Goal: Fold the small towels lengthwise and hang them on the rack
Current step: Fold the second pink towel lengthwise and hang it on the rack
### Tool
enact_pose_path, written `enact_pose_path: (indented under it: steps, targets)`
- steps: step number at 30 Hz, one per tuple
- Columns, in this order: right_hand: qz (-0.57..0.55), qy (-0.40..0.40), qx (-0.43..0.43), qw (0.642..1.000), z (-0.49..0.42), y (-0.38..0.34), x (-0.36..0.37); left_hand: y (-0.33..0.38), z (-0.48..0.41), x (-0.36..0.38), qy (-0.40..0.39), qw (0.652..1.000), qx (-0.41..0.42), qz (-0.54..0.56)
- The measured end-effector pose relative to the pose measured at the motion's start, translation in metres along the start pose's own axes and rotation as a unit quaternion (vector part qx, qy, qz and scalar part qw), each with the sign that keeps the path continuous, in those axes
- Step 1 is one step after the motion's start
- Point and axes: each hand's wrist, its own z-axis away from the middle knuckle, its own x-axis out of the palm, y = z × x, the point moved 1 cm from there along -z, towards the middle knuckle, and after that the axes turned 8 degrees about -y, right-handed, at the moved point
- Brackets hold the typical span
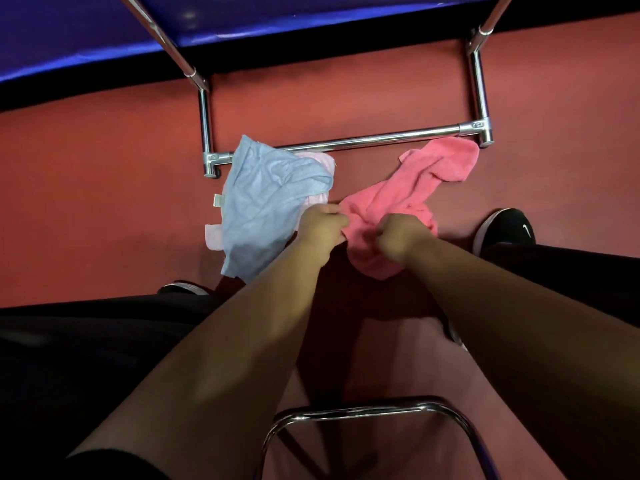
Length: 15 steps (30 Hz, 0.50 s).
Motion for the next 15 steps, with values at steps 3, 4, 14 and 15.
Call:
enact_pose_path:
  steps: [3, 4, 14, 15]
  targets:
    - [-0.095, 0.043, 0.019, 0.994, 0.009, -0.006, -0.014, 0.027, 0.011, 0.001, -0.030, 0.999, 0.044, -0.004]
    - [-0.123, 0.064, -0.010, 0.990, 0.013, -0.006, -0.019, 0.033, 0.016, 0.000, -0.037, 0.997, 0.063, -0.016]
    - [-0.209, 0.150, -0.215, 0.942, 0.068, -0.029, -0.075, 0.111, 0.095, -0.017, -0.090, 0.962, 0.233, -0.114]
    - [-0.219, 0.160, -0.219, 0.937, 0.079, -0.029, -0.080, 0.118, 0.102, -0.021, -0.086, 0.956, 0.246, -0.134]
